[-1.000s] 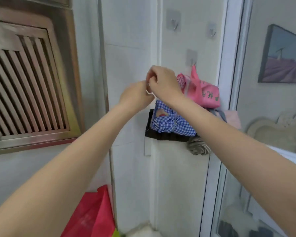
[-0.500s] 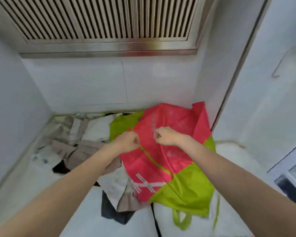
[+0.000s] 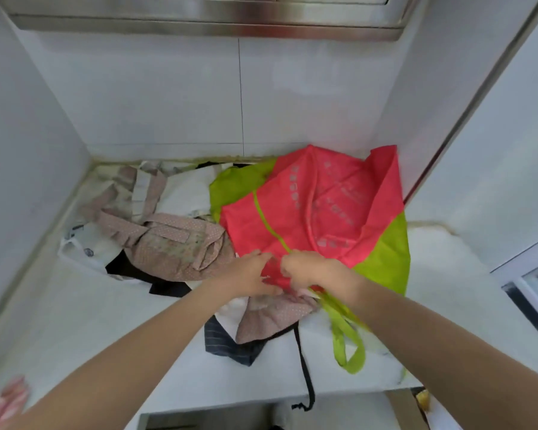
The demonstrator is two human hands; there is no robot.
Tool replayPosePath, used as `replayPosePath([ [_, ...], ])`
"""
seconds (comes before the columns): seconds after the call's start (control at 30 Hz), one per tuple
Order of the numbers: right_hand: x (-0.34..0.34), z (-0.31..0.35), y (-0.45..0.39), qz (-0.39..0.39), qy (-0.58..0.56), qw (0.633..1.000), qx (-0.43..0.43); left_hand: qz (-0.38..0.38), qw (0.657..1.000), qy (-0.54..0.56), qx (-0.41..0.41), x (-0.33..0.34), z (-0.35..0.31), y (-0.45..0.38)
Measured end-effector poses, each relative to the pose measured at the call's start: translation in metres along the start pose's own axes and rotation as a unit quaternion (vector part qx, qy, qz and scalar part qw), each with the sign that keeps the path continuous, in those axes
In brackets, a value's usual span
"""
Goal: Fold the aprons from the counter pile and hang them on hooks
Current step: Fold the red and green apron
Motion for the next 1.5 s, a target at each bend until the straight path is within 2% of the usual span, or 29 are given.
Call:
replayPosePath([
  [0.13, -0.083, -0.02, 0.013, -0.088, -0.111, 0.989, 0.032, -0.127, 0.988, 0.079, -0.029, -0.069, -0.024, -0.007],
  [0.23, -0.136, -0.045, 0.04, -0.213, -0.217, 0.949, 0.081, -0.149, 0.978, 0.147, -0.018, -0.126, -0.043, -0.001],
  [0.3, -0.157, -0.056, 0.051, -0.265, -0.249, 0.927, 0.091, -0.151, 0.979, 0.138, -0.007, -0.156, -0.059, 0.004],
  [0.47, -0.186, -0.056, 0.06, -0.312, -0.315, 0.893, 0.079, -0.239, 0.971, 0.025, 0.007, -0.219, -0.082, 0.014],
  [0.53, -0.182, -0.056, 0.066, -0.323, -0.397, 0.857, 0.06, -0.242, 0.97, 0.013, 0.016, -0.237, -0.08, 0.017],
  [0.57, -0.172, -0.057, 0.067, -0.295, -0.446, 0.843, 0.053, -0.234, 0.972, 0.012, 0.025, -0.245, -0.078, 0.02],
  [0.6, -0.158, -0.056, 0.066, -0.242, -0.473, 0.846, 0.045, -0.222, 0.974, 0.01, 0.036, -0.254, -0.074, 0.023],
  [0.67, -0.127, -0.047, 0.079, -0.091, -0.433, 0.894, 0.076, -0.199, 0.979, 0.018, 0.046, -0.275, -0.061, 0.034],
  [0.7, -0.123, -0.047, 0.089, -0.044, -0.393, 0.911, 0.113, -0.186, 0.981, 0.027, 0.041, -0.287, -0.054, 0.039],
  [0.73, -0.132, -0.05, 0.099, -0.047, -0.352, 0.924, 0.14, -0.185, 0.982, 0.031, 0.033, -0.3, -0.047, 0.044],
  [0.77, -0.159, -0.057, 0.109, -0.101, -0.283, 0.937, 0.175, -0.204, 0.978, 0.03, 0.027, -0.317, -0.041, 0.05],
  [0.8, -0.201, -0.066, 0.123, -0.205, -0.188, 0.938, 0.204, -0.244, 0.969, 0.024, 0.021, -0.337, -0.036, 0.059],
  [0.83, -0.252, -0.068, 0.15, -0.364, -0.096, 0.899, 0.224, -0.297, 0.955, 0.012, 0.009, -0.358, -0.032, 0.071],
  [0.87, -0.298, -0.061, 0.184, -0.524, -0.043, 0.824, 0.212, -0.356, 0.934, -0.005, -0.011, -0.379, -0.028, 0.087],
  [0.9, -0.332, -0.048, 0.219, -0.647, -0.032, 0.741, 0.177, -0.408, 0.912, -0.02, -0.027, -0.398, -0.025, 0.103],
  [0.97, -0.38, -0.027, 0.275, -0.79, -0.043, 0.606, 0.088, -0.477, 0.877, -0.033, -0.053, -0.431, -0.022, 0.134],
  [1.0, -0.394, -0.021, 0.296, -0.829, -0.041, 0.554, 0.056, -0.504, 0.86, -0.044, -0.069, -0.444, -0.021, 0.148],
  [1.03, -0.405, -0.014, 0.312, -0.852, -0.034, 0.521, 0.044, -0.533, 0.838, -0.07, -0.089, -0.456, -0.023, 0.163],
  [1.07, -0.413, -0.008, 0.319, -0.852, -0.012, 0.521, 0.056, -0.549, 0.821, -0.107, -0.115, -0.463, -0.026, 0.173],
  [1.1, -0.42, 0.001, 0.32, -0.83, 0.024, 0.55, 0.084, -0.554, 0.808, -0.143, -0.141, -0.467, -0.031, 0.18],
  [1.13, -0.427, 0.011, 0.312, -0.779, 0.07, 0.612, 0.117, -0.548, 0.801, -0.174, -0.165, -0.469, -0.035, 0.188],
  [1.17, -0.426, 0.015, 0.295, -0.7, 0.097, 0.693, 0.144, -0.53, 0.804, -0.193, -0.188, -0.465, -0.036, 0.19],
  [1.23, -0.403, 0.013, 0.26, -0.524, 0.084, 0.826, 0.19, -0.484, 0.832, -0.182, -0.2, -0.453, -0.031, 0.188],
  [1.27, -0.385, 0.007, 0.248, -0.448, 0.055, 0.868, 0.209, -0.464, 0.85, -0.149, -0.199, -0.447, -0.025, 0.184],
  [1.3, -0.367, 0.001, 0.241, -0.393, 0.021, 0.892, 0.221, -0.453, 0.865, -0.097, -0.192, -0.443, -0.018, 0.181],
  [1.33, -0.352, -0.007, 0.241, -0.37, -0.027, 0.899, 0.231, -0.446, 0.877, -0.035, -0.178, -0.439, -0.014, 0.18],
  [1.4, -0.336, -0.029, 0.254, -0.386, -0.126, 0.878, 0.253, -0.439, 0.883, 0.094, -0.141, -0.433, -0.016, 0.179],
  [1.43, -0.33, -0.038, 0.268, -0.41, -0.167, 0.856, 0.267, -0.445, 0.878, 0.135, -0.115, -0.432, -0.026, 0.181],
  [1.5, -0.32, -0.054, 0.295, -0.472, -0.25, 0.793, 0.293, -0.468, 0.87, 0.139, -0.068, -0.431, -0.053, 0.188],
])
Point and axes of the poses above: each hand's wrist, its own y-axis away from the middle knuckle, its own x-axis out of the palm, z = x × y, the point moved 9 cm from there along -y, towards the middle knuckle, and after that the axes turned 12 degrees about -x, right-handed, at the moved point
